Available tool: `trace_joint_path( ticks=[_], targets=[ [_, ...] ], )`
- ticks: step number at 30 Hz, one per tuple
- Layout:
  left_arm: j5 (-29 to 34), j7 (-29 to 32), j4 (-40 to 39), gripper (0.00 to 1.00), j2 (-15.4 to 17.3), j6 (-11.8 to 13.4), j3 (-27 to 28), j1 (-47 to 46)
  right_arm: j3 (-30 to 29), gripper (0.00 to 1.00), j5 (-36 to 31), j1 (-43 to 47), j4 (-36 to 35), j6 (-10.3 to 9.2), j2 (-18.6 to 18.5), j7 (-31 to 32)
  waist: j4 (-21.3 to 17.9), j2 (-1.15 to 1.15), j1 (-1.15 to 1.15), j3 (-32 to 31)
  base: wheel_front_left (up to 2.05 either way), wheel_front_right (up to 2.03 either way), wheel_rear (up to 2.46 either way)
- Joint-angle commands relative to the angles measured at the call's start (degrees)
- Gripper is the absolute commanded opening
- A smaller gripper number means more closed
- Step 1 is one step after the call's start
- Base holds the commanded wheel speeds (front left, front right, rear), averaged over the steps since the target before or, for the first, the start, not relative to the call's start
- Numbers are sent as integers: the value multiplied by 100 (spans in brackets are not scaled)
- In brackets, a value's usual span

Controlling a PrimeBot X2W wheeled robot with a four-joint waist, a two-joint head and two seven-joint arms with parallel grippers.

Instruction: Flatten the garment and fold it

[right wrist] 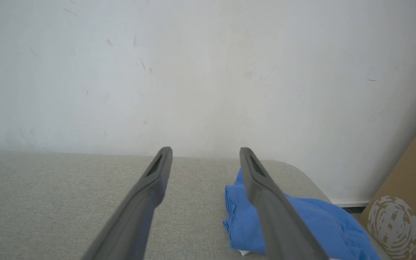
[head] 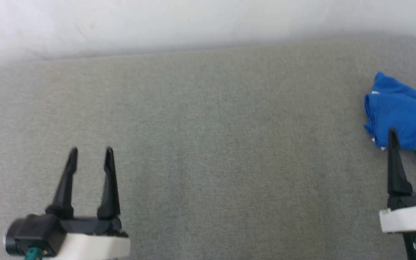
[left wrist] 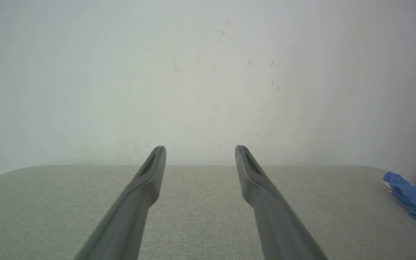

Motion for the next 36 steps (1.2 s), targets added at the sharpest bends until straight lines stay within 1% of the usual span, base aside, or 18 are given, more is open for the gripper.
trace_joint_path(
  ticks=[1,8,18,24,25,36],
  targets=[
    [89,-27,97,100,-105,-81,25,192,-118,100,95,190,105,-5,18,-129,167,0,1,-313,0,0,0],
    [145,-27,404,100,-379,-115,185,603,-162,100,189,601,420,-5,18,-324,239,0,1,-467,0,0,0],
    [230,-27,554,100,-586,-295,373,744,-151,100,227,604,555,-5,19,-358,286,0,1,-489,0,0,0],
    [298,-27,645,100,-657,-403,394,733,-113,100,263,582,586,-5,19,-358,276,0,1,-470,0,0,0],
    [251,1,633,0,-638,-357,364,696,-115,0,225,581,579,0,3,-338,277,0,2,-471,0,0,0],
    [363,79,699,0,-700,-430,407,642,-63,0,201,545,626,0,2,-301,268,0,2,-502,0,0,0]
  ],
)
